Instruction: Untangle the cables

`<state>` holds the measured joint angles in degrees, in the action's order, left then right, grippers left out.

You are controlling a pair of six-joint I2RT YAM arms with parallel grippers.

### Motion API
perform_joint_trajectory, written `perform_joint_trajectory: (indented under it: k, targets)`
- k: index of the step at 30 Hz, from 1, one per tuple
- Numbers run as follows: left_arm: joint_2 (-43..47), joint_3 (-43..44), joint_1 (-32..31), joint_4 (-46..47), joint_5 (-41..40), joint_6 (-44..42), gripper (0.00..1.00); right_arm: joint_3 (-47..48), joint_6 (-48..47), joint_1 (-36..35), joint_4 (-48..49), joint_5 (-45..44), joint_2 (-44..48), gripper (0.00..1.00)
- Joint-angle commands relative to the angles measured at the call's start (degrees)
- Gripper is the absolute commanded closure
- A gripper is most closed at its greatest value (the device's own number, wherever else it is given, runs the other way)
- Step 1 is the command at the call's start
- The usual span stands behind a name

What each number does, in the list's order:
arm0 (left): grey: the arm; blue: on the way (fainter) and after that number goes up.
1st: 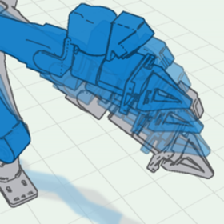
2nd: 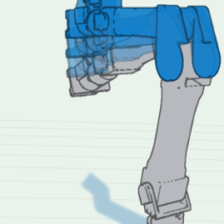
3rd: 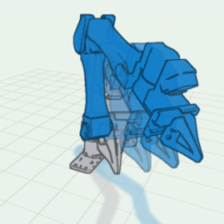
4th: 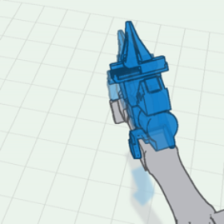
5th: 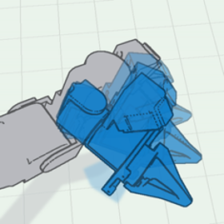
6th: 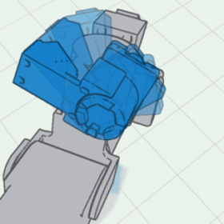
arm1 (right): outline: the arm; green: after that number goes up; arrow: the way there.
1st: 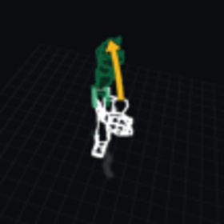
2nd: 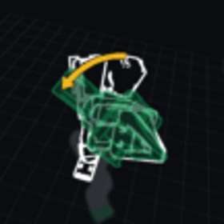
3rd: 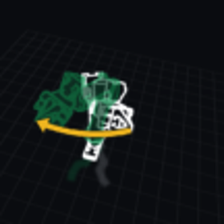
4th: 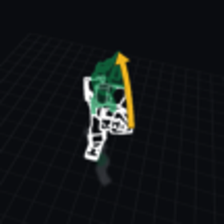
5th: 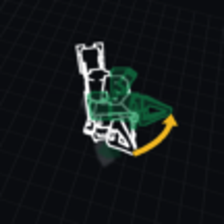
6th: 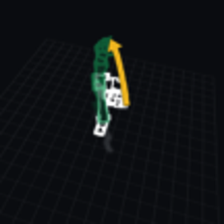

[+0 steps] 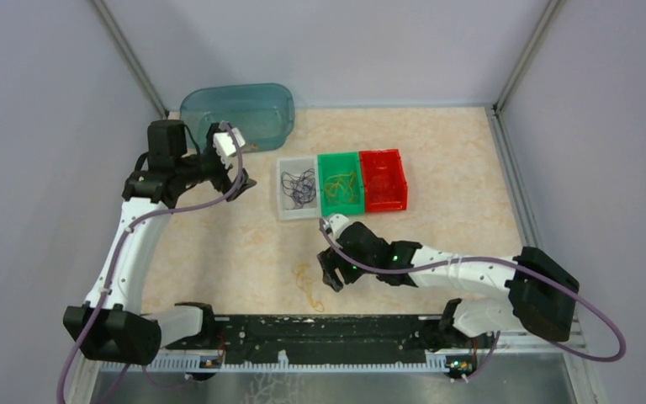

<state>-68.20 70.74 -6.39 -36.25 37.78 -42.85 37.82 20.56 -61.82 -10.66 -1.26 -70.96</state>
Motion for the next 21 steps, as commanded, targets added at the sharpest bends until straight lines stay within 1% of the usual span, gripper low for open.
perform_joint_trajectory:
  k: [1, 5, 9, 13, 16, 21]
  targets:
    - [1.3, 0.2, 1.2, -0.6, 4.7, 0.9, 0.01, -1.0, -2.2, -0.6, 5.2, 6.4, -3.0, 0.31]
    - [1.6, -0.1, 1.5, -0.4, 5.0, 0.9, 0.01, -1.4, -1.2, -0.6, 9.8, 12.7, -5.9, 0.31]
    - [2.0, 0.0, 1.7, -0.5, 5.4, 0.6, 0.01, -3.0, 0.6, -0.6, 15.1, 17.3, -6.5, 0.28]
    - [2.8, -0.4, 1.9, -0.7, 5.5, -0.8, 0.01, -3.9, 1.5, -0.6, 18.3, 18.9, -4.2, 0.26]
    - [2.8, -0.5, 2.0, -0.9, 5.8, -0.9, 0.01, -3.4, 1.3, -0.6, 18.2, 19.3, -4.0, 0.26]
    - [2.8, -0.2, 2.1, -1.2, 6.1, -1.1, 0.01, -1.8, 1.6, -1.0, 19.3, 21.9, -4.2, 0.31]
